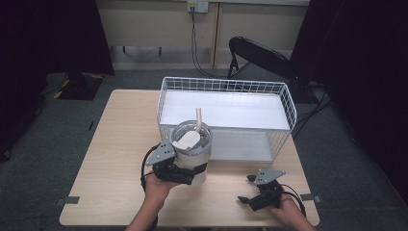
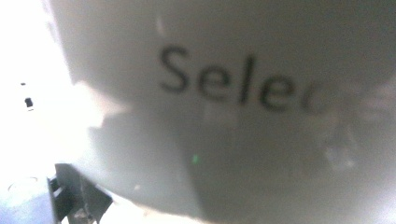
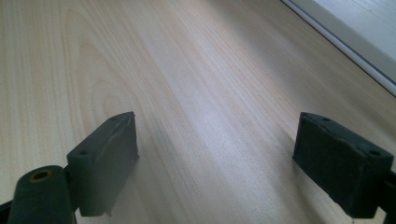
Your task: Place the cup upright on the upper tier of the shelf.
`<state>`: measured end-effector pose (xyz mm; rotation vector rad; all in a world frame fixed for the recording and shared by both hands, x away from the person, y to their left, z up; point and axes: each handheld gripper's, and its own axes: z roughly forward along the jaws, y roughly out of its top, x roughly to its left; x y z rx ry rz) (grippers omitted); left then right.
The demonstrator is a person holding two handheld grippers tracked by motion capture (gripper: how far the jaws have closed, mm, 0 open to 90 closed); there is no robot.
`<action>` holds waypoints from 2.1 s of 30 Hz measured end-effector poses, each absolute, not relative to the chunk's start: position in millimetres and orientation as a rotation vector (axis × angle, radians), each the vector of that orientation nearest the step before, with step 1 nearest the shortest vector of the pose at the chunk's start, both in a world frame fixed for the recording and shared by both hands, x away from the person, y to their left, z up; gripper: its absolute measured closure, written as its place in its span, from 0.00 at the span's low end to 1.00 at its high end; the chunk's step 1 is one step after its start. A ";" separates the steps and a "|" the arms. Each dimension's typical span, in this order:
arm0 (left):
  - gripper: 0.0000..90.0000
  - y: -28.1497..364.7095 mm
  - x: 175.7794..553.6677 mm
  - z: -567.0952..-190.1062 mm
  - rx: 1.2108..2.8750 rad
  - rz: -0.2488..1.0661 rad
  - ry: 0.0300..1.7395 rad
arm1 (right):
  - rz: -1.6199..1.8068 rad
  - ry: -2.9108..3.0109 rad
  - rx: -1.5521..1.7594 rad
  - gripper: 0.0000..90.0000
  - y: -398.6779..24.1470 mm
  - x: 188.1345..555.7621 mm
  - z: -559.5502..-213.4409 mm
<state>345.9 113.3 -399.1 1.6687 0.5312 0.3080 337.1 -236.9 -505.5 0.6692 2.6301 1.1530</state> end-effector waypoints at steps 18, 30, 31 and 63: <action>0.10 107.7 354.1 -359.3 1.692 0.282 0.530 | 1.153 2.630 0.671 0.15 -236.8 337.1 -505.5; 0.10 104.6 360.5 -330.6 1.708 0.265 0.526 | 1.153 2.630 0.670 0.15 -236.8 337.1 -505.5; 0.10 104.2 361.0 -327.8 1.712 0.264 0.523 | 1.153 2.630 0.671 0.15 -236.8 337.1 -505.5; 0.10 89.7 372.9 -256.0 1.721 0.237 0.492 | 1.155 2.628 0.669 0.15 -236.8 337.2 -505.5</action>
